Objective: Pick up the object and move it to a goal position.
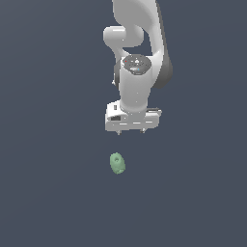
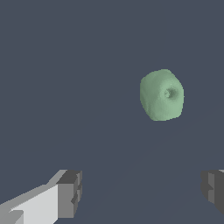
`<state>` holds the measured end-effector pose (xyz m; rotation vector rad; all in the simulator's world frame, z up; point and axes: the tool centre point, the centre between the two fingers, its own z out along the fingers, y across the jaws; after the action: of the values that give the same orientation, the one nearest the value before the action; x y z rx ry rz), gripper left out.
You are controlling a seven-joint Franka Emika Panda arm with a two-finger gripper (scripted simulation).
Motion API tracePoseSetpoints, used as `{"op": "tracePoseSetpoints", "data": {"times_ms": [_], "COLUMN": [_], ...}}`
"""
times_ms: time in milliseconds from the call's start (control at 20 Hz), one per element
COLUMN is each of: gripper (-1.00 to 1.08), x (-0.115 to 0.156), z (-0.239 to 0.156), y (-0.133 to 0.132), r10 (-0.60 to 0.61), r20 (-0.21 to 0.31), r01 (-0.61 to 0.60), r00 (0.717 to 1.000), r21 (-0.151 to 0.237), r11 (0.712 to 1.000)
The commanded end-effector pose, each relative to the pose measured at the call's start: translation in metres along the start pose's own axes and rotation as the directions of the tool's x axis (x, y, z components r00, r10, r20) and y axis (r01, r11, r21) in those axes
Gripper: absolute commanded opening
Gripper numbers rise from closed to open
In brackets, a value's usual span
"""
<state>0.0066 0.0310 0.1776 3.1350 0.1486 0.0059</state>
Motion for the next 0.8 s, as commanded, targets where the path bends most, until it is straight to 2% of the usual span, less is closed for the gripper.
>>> {"op": "tracePoseSetpoints", "data": {"times_ms": [0,750], "gripper": [1.00,1.00], "x": [0.006,0.062], "z": [0.004,0.052], "y": [0.004,0.051], "r10": [-0.017,-0.209], "r20": [0.001,0.003], "r01": [0.017,0.209], "r00": [1.000,0.978], "r21": [0.000,0.002], "r11": [1.000,0.978]}}
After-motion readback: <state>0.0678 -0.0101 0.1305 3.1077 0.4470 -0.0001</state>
